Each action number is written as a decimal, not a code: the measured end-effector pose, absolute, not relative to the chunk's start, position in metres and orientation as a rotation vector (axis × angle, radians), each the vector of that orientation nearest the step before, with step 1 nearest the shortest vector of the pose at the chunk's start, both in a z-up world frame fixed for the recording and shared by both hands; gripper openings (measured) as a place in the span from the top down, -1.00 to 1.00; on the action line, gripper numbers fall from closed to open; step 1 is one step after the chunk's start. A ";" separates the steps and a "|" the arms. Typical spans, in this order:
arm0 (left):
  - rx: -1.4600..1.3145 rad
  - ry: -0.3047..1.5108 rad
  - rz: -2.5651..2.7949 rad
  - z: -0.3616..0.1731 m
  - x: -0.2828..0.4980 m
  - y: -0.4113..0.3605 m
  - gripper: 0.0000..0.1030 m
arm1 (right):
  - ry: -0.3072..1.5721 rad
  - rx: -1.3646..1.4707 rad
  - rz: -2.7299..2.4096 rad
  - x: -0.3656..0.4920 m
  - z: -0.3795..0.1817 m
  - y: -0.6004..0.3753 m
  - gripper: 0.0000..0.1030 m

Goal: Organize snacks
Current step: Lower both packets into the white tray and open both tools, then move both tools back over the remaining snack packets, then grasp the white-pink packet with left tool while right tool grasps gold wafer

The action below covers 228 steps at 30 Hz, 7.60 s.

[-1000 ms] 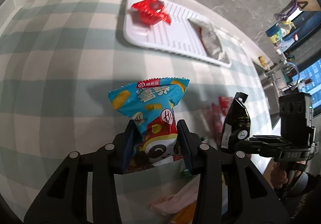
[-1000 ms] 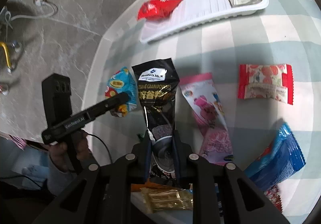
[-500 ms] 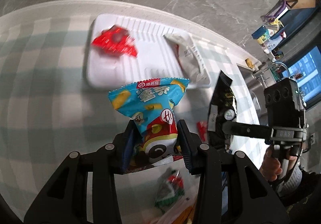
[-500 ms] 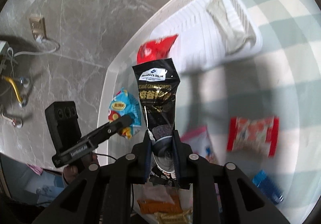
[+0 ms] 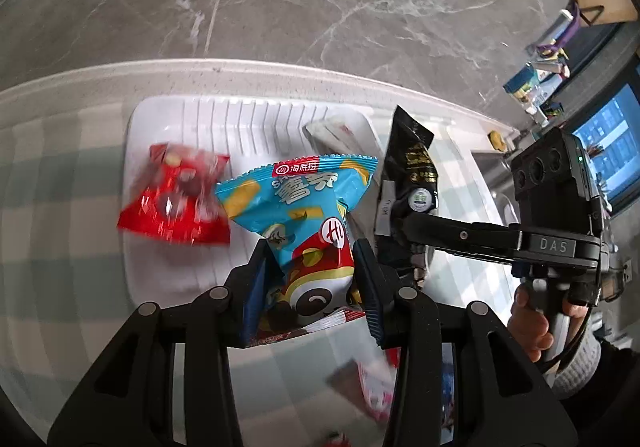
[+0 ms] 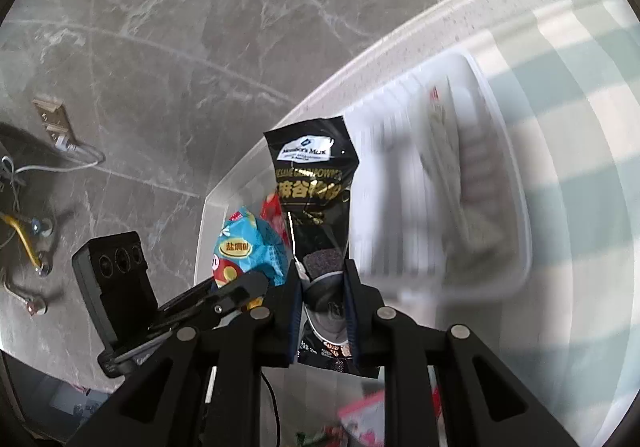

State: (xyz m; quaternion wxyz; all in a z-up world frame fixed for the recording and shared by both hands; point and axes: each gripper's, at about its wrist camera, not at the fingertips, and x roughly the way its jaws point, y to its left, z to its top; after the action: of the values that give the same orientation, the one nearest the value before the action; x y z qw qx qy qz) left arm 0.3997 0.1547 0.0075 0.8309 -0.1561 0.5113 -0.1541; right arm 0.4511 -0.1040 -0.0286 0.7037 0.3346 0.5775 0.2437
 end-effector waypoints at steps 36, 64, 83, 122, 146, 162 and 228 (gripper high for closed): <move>-0.255 1.123 -0.226 -0.041 0.462 0.138 0.11 | 1.319 0.606 0.454 0.494 -0.060 -0.092 0.43; -0.088 1.046 -0.215 0.014 0.346 0.120 -0.01 | 1.250 0.364 0.520 0.381 -0.002 -0.070 0.21; -0.027 1.064 -0.229 0.010 0.263 0.112 -0.02 | 1.261 0.235 0.522 0.305 0.007 -0.061 0.15; -0.061 1.230 -0.305 -0.047 0.179 0.125 -0.03 | 1.298 0.093 0.464 0.250 -0.006 -0.062 0.10; 0.153 1.332 -0.462 -0.065 0.134 0.132 -0.03 | 1.412 0.246 0.478 0.184 0.006 -0.103 0.02; 0.217 1.333 -0.537 -0.074 0.140 0.128 -0.03 | 1.654 0.723 0.594 0.161 -0.043 -0.075 -0.16; -0.104 1.133 -0.524 0.009 0.252 0.177 0.54 | 1.377 0.697 0.510 0.307 0.007 -0.089 0.39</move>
State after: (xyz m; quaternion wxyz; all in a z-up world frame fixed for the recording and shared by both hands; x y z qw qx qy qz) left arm 0.2523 0.1772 0.0086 0.8102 -0.0484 0.5302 -0.2450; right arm 0.3072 -0.0890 0.0072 0.6876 0.3114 0.6151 0.2277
